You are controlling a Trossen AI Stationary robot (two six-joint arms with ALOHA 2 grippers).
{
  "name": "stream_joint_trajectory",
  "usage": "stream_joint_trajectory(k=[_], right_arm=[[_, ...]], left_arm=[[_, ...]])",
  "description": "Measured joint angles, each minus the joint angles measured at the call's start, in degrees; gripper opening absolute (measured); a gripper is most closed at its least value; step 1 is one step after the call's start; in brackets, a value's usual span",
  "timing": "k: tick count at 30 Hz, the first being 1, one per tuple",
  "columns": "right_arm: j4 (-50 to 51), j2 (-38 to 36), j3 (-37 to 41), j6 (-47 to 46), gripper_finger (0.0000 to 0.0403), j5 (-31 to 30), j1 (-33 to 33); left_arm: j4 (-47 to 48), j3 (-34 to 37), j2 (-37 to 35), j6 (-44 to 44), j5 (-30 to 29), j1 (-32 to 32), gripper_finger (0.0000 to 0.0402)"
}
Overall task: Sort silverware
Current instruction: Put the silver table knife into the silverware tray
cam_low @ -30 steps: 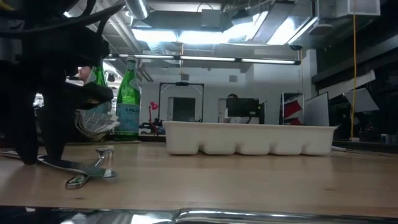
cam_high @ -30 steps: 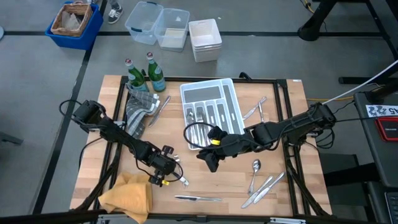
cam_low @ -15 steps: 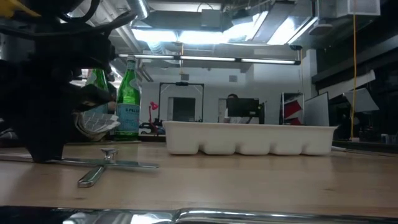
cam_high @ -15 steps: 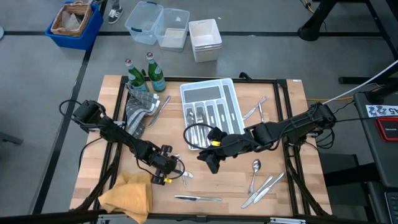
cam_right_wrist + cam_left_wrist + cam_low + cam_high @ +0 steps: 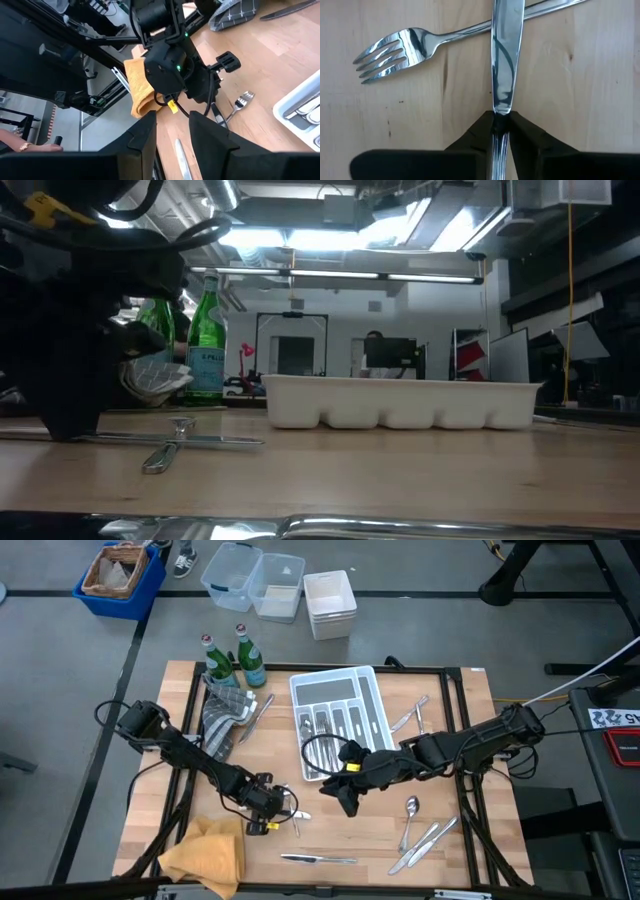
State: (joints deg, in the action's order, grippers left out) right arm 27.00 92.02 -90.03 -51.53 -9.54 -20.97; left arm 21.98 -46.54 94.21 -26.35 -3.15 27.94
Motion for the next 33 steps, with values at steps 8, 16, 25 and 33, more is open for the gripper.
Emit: stream_joint_trajectory(k=[8, 16, 25, 33], right_arm=[[0.1, 0.1, 0.0, 0.9, 0.012, 0.0, 0.0], [0.0, 0.1, 0.0, 0.9, 0.012, 0.0, 0.0], [0.1, -0.5, 0.0, 1.0, 0.012, -0.4, 0.0], [0.0, -1.2, 0.0, 2.5, 0.012, -0.4, 0.0]], left_arm=[[2.2, 0.0, -0.1, -1.5, 0.2, 0.0, 0.0081], [1.8, 0.0, -0.2, -2.0, 0.3, -0.3, 0.0084], [0.5, 0.1, -0.1, -1.9, 1.1, -1.8, 0.0081], [-0.5, 0.1, -0.1, -1.3, 0.3, -1.7, 0.0081]])
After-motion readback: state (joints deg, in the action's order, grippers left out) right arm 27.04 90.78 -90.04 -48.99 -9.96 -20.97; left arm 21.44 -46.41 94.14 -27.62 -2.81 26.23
